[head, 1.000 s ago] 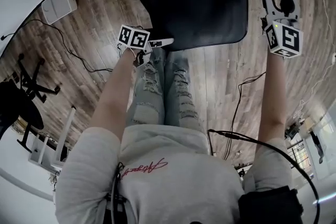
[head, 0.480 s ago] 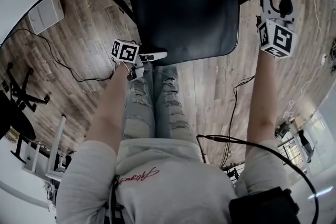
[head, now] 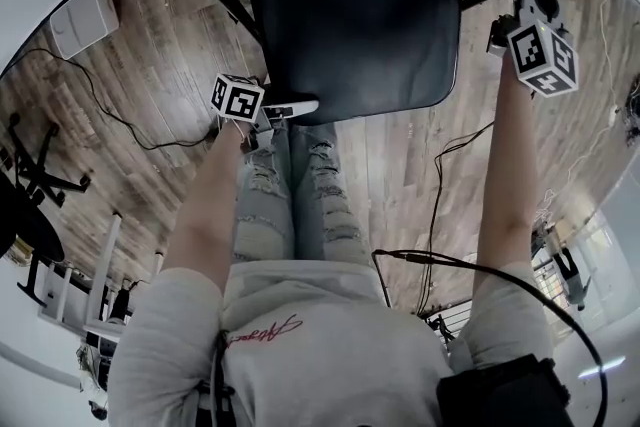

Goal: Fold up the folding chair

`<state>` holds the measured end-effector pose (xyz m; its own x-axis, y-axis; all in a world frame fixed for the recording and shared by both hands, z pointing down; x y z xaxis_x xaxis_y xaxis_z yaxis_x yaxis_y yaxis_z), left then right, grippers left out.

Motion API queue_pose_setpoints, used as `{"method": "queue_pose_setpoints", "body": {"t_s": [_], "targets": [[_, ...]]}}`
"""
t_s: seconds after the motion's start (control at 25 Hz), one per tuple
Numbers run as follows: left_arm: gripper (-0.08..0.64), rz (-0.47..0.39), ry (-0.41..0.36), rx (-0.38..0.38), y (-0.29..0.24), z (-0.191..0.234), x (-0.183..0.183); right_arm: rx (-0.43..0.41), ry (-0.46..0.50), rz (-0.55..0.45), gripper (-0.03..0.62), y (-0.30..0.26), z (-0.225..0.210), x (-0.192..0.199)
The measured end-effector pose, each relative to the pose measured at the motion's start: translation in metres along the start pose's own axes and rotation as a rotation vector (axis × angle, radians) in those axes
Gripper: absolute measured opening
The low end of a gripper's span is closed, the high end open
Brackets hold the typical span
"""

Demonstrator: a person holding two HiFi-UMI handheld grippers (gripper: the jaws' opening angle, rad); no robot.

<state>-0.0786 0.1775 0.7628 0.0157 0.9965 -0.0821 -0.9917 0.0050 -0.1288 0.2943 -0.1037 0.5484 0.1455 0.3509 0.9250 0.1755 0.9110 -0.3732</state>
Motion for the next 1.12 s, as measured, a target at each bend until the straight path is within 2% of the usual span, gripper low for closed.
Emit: {"method": "queue_pose_setpoints", "body": {"t_s": [0.08, 0.2, 0.44, 0.56, 0.68, 0.76, 0.84, 0.88, 0.96, 1.04, 1.12], "targets": [[0.273, -0.010, -0.002, 0.060, -0.001, -0.009, -0.004, 0.011, 0.033, 0.015, 0.106, -0.008, -0.002, -0.006], [0.247, -0.036, 0.009, 0.138, -0.002, -0.026, -0.016, 0.017, 0.008, 0.025, 0.100, -0.032, -0.005, -0.021], [0.242, -0.055, 0.130, 0.174, 0.006, -0.055, -0.030, -0.016, -0.014, 0.059, 0.098, -0.064, -0.001, -0.040], [0.238, -0.060, 0.186, 0.171, 0.009, -0.060, -0.031, -0.027, -0.033, 0.023, 0.097, -0.065, -0.003, -0.044], [0.219, -0.092, 0.165, 0.245, 0.006, -0.081, -0.043, -0.046, -0.031, -0.018, 0.097, -0.066, -0.008, -0.056], [0.205, -0.126, 0.224, 0.308, 0.007, -0.101, -0.052, -0.069, -0.019, -0.034, 0.097, -0.070, -0.010, -0.070], [0.198, -0.195, 0.330, 0.371, 0.016, -0.123, -0.061, -0.110, -0.001, -0.026, 0.098, -0.073, -0.009, -0.086], [0.193, -0.267, 0.378, 0.407, 0.023, -0.134, -0.068, -0.138, 0.007, -0.015, 0.101, -0.074, -0.009, -0.093], [0.159, -0.478, 0.451, 0.470, 0.040, -0.152, -0.087, -0.213, 0.017, 0.012, 0.104, -0.076, -0.013, -0.106], [0.144, -0.638, 0.481, 0.446, 0.059, -0.159, -0.112, -0.316, 0.036, 0.060, 0.104, -0.080, -0.018, -0.114], [0.144, -0.676, 0.491, 0.350, 0.075, -0.160, -0.133, -0.433, 0.068, 0.122, 0.098, -0.082, -0.020, -0.118]]}}
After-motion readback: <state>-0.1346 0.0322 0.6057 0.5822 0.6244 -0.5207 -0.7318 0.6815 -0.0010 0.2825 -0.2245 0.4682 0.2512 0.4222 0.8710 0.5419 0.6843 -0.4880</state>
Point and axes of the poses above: the fingertips, and each gripper's own axes: y backward along the fingers, z to its left, x out of its underside, the point moved 9 cm from there along y, backward along the fingers, and after that the axes turned 4 degrees about -z, right-handed, at the moved point
